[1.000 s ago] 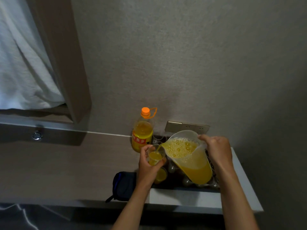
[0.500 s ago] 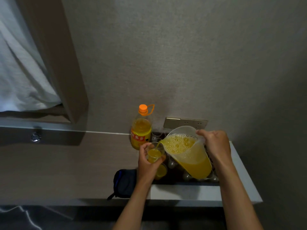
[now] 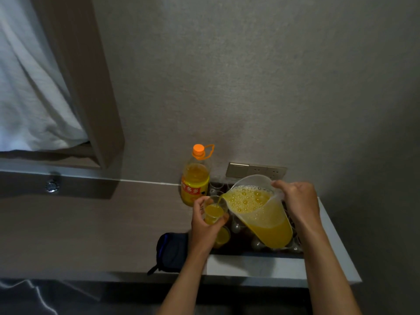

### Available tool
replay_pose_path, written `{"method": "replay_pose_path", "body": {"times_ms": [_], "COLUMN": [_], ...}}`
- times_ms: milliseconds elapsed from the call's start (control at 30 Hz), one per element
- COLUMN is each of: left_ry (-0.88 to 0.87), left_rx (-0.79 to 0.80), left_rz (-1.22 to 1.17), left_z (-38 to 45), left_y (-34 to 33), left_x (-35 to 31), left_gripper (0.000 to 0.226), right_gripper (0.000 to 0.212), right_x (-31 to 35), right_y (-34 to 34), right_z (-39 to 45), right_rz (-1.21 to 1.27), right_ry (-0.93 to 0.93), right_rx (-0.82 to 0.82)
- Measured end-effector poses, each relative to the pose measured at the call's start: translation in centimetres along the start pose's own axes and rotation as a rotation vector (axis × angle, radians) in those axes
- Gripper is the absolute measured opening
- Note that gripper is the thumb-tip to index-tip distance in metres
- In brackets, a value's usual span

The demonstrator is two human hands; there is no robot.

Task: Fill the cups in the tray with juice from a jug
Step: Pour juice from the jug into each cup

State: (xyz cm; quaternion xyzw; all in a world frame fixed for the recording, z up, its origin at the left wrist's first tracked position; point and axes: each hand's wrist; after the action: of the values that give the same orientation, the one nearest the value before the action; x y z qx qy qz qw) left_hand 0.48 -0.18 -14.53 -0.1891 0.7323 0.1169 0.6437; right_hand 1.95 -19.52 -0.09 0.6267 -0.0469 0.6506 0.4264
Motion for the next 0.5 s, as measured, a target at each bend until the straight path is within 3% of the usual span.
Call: {"method": "replay_pose_path", "body": {"times_ms": [500], "left_ry": [0.011], "left_rx": [0.002], "left_rz": [-0.006], "left_z": [-0.15], "left_y": [0.09], "left_x": [0.07], "left_gripper": [0.069], "right_gripper": [0.049], "right_x": [0.10], "right_y": [0.18], "right_z": [-0.24], "right_rz": [-0.027], "right_ry": [0.007], "right_rx": [0.012]}}
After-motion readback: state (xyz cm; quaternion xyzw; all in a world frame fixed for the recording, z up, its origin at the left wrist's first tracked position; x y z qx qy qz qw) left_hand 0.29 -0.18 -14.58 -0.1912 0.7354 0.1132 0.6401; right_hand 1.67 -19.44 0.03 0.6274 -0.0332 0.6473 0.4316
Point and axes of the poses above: each hand's wrist, its own z-axis towards the middle knuckle, its own y-axis out of the back of the hand, x = y × z, and after that the axes turned 15 degrees about -x, right-handed
